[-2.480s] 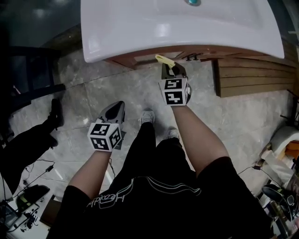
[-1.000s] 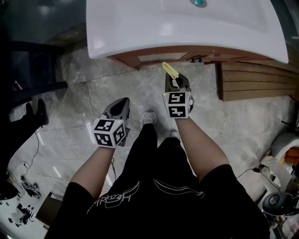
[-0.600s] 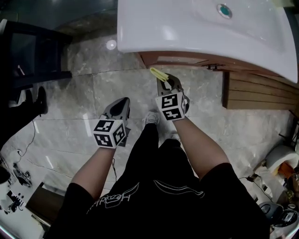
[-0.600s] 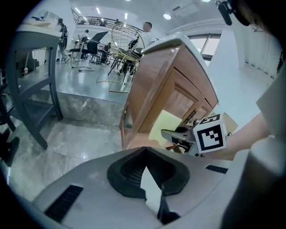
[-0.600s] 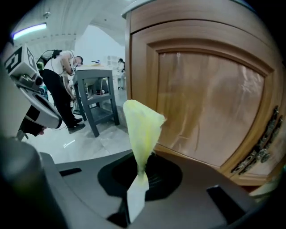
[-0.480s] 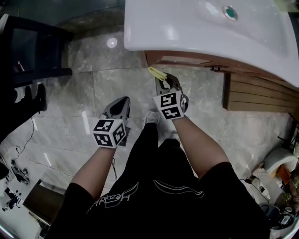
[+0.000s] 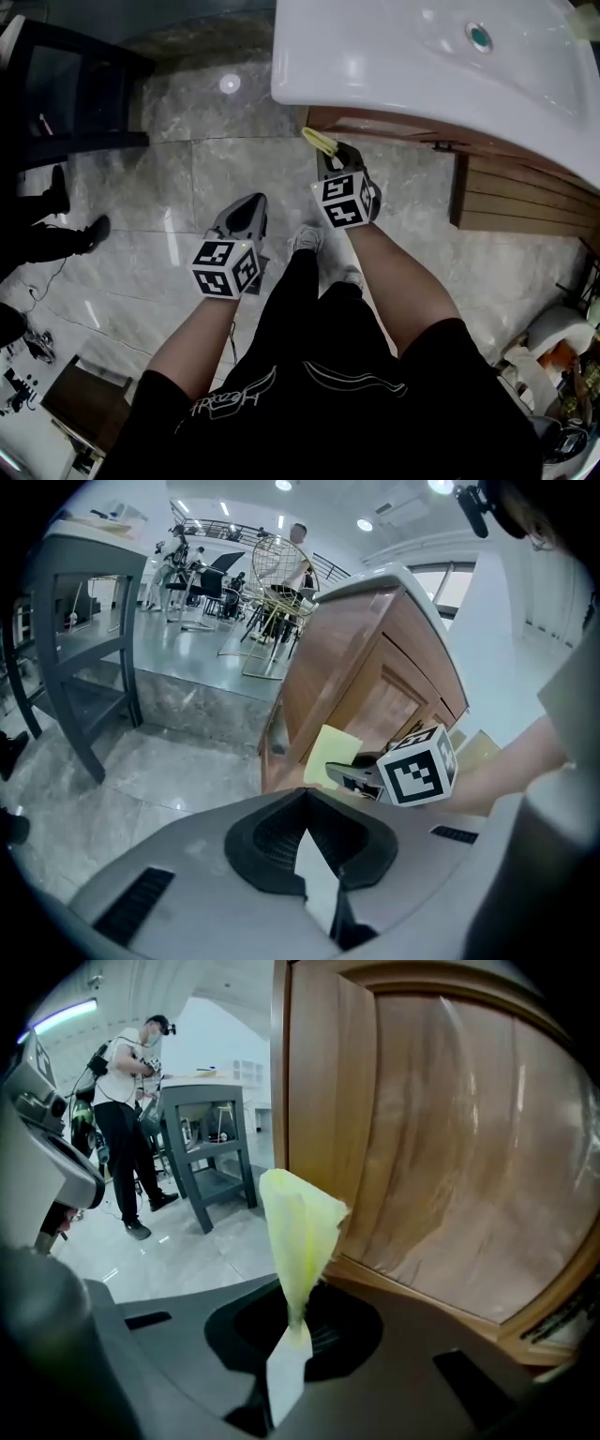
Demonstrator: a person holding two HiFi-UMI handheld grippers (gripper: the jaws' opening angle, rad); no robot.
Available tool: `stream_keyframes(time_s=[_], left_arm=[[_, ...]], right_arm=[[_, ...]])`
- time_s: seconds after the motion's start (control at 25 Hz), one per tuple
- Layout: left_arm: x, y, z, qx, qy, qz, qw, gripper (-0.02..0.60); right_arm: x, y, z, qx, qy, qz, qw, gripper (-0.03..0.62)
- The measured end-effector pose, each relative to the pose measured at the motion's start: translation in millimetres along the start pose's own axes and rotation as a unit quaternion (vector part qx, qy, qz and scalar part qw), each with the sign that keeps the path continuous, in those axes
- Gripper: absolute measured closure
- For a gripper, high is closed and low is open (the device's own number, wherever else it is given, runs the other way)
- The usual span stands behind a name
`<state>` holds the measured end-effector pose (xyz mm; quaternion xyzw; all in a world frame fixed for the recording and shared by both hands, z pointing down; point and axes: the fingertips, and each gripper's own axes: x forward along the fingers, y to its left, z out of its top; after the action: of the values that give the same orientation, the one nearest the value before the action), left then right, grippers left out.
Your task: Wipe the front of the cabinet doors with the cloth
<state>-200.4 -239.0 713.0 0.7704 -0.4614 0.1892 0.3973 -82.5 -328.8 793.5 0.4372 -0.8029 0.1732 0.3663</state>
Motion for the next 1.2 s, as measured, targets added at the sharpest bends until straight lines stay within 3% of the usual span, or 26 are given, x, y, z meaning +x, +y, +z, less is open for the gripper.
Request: stream_keyframes(time_s=[0.6, 1.2], left_arm=[[18.9, -25.4, 4.2, 0.011, 0.012, -0.006, 0.9999, 0.575], [57.4, -78.8, -5.2, 0.042, 0.045, -0.04, 0.9973, 0.575]], right_arm=[[-6.4, -32.0, -24.8, -0.002, 0.017, -0.028, 0.999, 0.554], [-45.5, -124.3, -81.3, 0.097, 0.024, -0.11, 0.989, 0.554]])
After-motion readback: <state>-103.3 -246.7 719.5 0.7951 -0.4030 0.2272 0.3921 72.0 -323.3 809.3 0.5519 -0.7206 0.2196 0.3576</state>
